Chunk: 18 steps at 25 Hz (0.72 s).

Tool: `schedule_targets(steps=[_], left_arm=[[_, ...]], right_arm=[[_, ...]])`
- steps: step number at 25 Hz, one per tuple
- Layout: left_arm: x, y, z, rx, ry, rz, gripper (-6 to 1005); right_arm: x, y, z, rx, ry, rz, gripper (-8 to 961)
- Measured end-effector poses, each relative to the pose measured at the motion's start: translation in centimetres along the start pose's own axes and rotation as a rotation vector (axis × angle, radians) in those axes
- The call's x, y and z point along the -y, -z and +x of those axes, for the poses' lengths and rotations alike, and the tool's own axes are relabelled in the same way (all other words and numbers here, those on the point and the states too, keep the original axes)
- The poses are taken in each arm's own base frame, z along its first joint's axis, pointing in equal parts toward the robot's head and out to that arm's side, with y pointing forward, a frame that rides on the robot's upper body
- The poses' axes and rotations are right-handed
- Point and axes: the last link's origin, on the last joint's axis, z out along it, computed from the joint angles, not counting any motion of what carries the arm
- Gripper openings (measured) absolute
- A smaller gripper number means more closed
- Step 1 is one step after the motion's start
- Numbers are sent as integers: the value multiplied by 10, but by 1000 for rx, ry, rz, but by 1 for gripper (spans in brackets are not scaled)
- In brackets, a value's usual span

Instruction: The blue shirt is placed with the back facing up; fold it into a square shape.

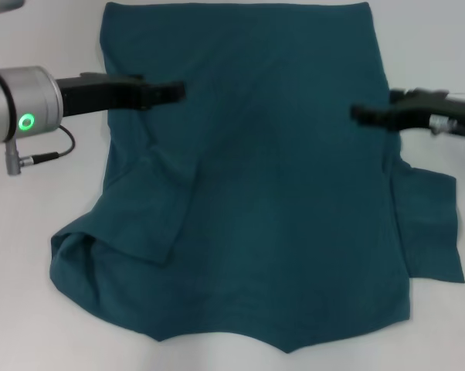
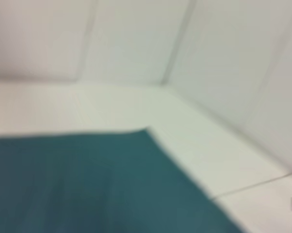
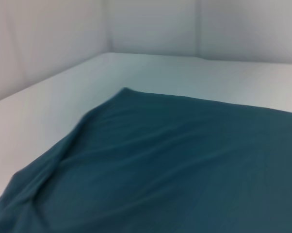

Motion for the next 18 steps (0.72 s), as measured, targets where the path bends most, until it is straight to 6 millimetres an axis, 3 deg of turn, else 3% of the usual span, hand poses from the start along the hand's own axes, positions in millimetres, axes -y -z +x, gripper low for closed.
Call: schedule_targets(steps=[5,10,14,18], left_arm=[[-10,6,-9,-139,-58,-131,791],[-8,3,-25,-120,-98,-168,758],[-11,0,-39,-111,-134,-205,692],[-3,5,-47,-168,-65,-231,601]], right_arm=[[3,18,-37,-99,-99,102,882],[-13,38,-60,-271,-137,137,882],[-16,52,-54,-437,-166,196,876],[-16,66,-37,-556,-242,187,864]])
